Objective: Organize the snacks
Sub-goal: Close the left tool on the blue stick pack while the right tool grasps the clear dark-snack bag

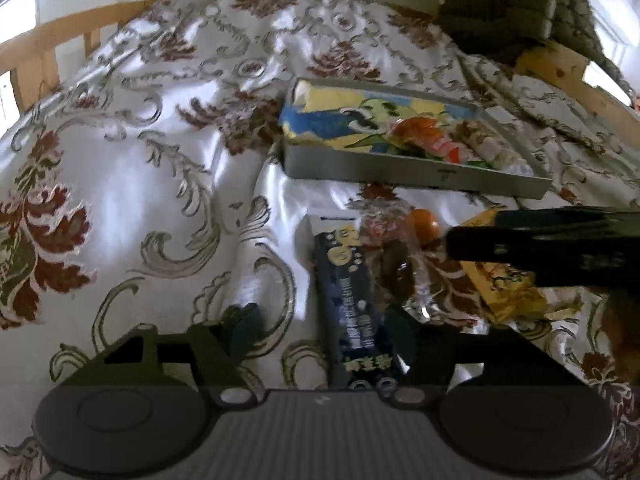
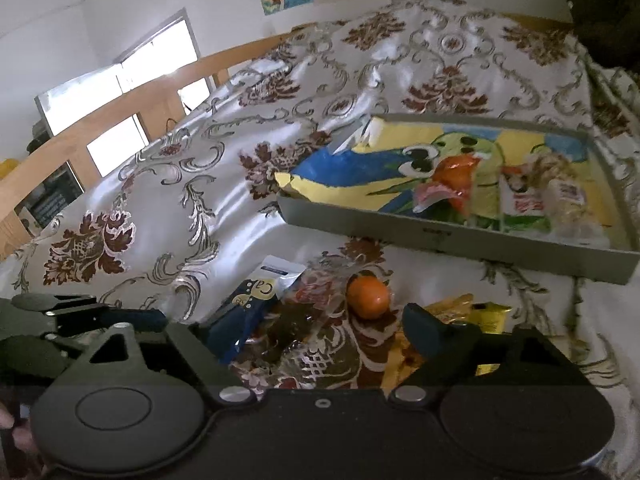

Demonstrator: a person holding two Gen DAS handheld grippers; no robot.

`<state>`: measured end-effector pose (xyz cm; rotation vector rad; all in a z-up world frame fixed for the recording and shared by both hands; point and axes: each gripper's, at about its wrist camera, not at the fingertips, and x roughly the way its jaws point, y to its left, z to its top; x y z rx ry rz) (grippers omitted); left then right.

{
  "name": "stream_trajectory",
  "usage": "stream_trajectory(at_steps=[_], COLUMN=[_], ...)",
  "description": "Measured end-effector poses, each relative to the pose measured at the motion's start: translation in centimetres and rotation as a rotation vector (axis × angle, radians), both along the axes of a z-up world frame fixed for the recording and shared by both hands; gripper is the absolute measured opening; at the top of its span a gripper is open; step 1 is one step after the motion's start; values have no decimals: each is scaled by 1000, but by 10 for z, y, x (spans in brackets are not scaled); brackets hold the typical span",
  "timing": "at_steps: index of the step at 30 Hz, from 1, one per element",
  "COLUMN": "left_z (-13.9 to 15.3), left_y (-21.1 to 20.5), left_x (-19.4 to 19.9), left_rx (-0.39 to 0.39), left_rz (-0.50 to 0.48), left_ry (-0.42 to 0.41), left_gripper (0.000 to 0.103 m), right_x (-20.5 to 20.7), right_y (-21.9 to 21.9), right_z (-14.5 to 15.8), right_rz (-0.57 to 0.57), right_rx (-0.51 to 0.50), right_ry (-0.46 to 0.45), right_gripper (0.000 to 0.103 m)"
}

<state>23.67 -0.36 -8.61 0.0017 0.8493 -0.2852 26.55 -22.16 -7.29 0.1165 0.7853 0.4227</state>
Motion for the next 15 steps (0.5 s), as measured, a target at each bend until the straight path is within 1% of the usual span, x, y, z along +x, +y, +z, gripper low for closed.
stream_trajectory(at_steps=[3, 7, 9, 11, 15], left_z=[2, 3, 3, -1, -9], left_y=[-7, -17, -21, -24, -21], left_x=[-5, -12, -14, -12, -4], left_rx=[18, 48, 57, 68, 48], left_rz=[-24, -76, -108, -124, -122], left_ry=[-33, -85, -95, -73, -13], left_gripper=[71, 71, 73, 75, 77], right_x=[6, 11, 14, 16, 24], right_y=[4, 12, 14, 14, 15], right_z=[-8, -17, -21, -24, -30], right_rz=[19, 50, 55, 52, 51], right_rx=[9, -15, -27, -37, -18], right_ry=[37, 60, 72, 81, 115], right_gripper=[76, 69, 69, 69, 70])
